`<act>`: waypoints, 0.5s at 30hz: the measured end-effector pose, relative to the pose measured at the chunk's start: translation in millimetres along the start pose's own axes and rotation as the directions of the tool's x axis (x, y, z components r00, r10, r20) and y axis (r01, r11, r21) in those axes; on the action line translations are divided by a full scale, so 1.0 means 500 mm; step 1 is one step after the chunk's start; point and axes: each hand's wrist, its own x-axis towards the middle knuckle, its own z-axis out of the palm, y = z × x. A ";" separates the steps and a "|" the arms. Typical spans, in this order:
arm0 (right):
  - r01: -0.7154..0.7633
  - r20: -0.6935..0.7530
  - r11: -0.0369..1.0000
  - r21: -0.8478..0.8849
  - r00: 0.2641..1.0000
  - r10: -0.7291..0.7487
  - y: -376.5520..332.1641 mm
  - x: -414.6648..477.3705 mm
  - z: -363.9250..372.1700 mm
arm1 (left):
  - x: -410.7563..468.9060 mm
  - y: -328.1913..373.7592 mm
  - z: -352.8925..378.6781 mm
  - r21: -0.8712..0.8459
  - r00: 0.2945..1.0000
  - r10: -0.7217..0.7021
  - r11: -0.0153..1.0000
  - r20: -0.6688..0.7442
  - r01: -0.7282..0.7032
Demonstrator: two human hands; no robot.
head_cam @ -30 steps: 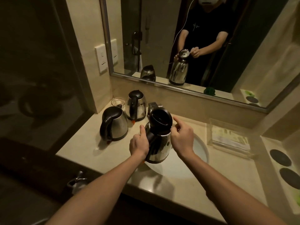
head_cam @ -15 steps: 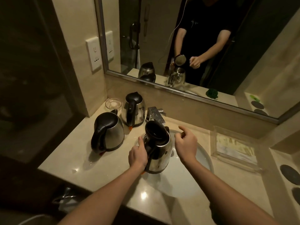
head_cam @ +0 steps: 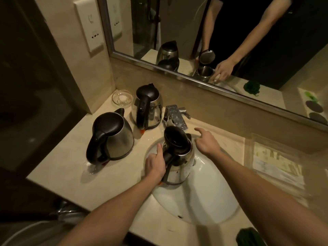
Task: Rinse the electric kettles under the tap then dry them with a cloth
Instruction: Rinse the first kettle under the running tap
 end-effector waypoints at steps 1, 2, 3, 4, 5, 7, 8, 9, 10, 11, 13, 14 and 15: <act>0.009 0.015 1.000 -0.014 1.000 -0.009 0.002 0.016 0.000 | 0.007 -0.007 0.009 -0.006 1.000 -0.018 1.000 -0.013 0.018; 0.020 0.032 0.999 -0.026 0.999 -0.019 0.004 0.031 0.000 | 0.013 -0.012 0.017 -0.007 0.999 -0.040 0.999 -0.019 0.040; 0.033 0.049 0.999 -0.038 0.998 -0.031 0.006 0.047 0.001 | 0.017 -0.014 0.024 -0.016 0.998 -0.067 0.998 -0.021 0.066; 0.047 0.067 0.998 -0.049 0.997 -0.044 0.007 0.062 0.002 | 0.018 -0.013 0.030 -0.030 0.996 -0.091 0.996 -0.026 0.090; 0.065 0.083 0.996 -0.056 0.995 -0.060 0.008 0.075 0.003 | 0.022 -0.013 0.034 -0.042 0.993 -0.113 0.993 -0.033 0.111; 0.109 0.110 0.992 -0.067 0.989 -0.101 0.004 0.098 0.008 | 0.033 -0.012 0.041 -0.061 0.989 -0.140 0.989 -0.045 0.137; 0.130 0.122 0.989 -0.071 0.985 -0.120 0.000 0.107 0.012 | 0.040 -0.012 0.043 -0.066 0.988 -0.147 0.987 -0.046 0.144; 0.150 0.129 0.986 -0.078 0.982 -0.139 -0.004 0.116 0.016 | 0.046 -0.010 0.045 -0.069 0.987 -0.150 0.987 -0.048 0.147; 0.165 0.131 0.982 -0.090 0.980 -0.152 -0.007 0.124 0.019 | 0.051 -0.007 0.048 -0.071 0.987 -0.154 0.986 -0.050 0.151; 0.174 0.126 0.979 -0.102 0.979 -0.161 -0.009 0.130 0.022 | 0.056 -0.004 0.049 -0.075 0.986 -0.157 0.985 -0.051 0.153; 0.175 0.102 0.978 -0.113 0.981 -0.163 -0.008 0.139 0.023 | 0.065 0.004 0.052 -0.089 0.988 -0.150 0.985 -0.045 0.145; 0.171 0.087 0.979 -0.115 0.983 -0.161 -0.006 0.142 0.021 | 0.069 0.006 0.054 -0.101 0.988 -0.146 0.985 -0.040 0.141; 0.168 0.079 0.979 -0.118 0.984 -0.160 -0.002 0.145 0.018 | 0.072 0.008 0.057 -0.118 0.988 -0.148 0.983 -0.036 0.143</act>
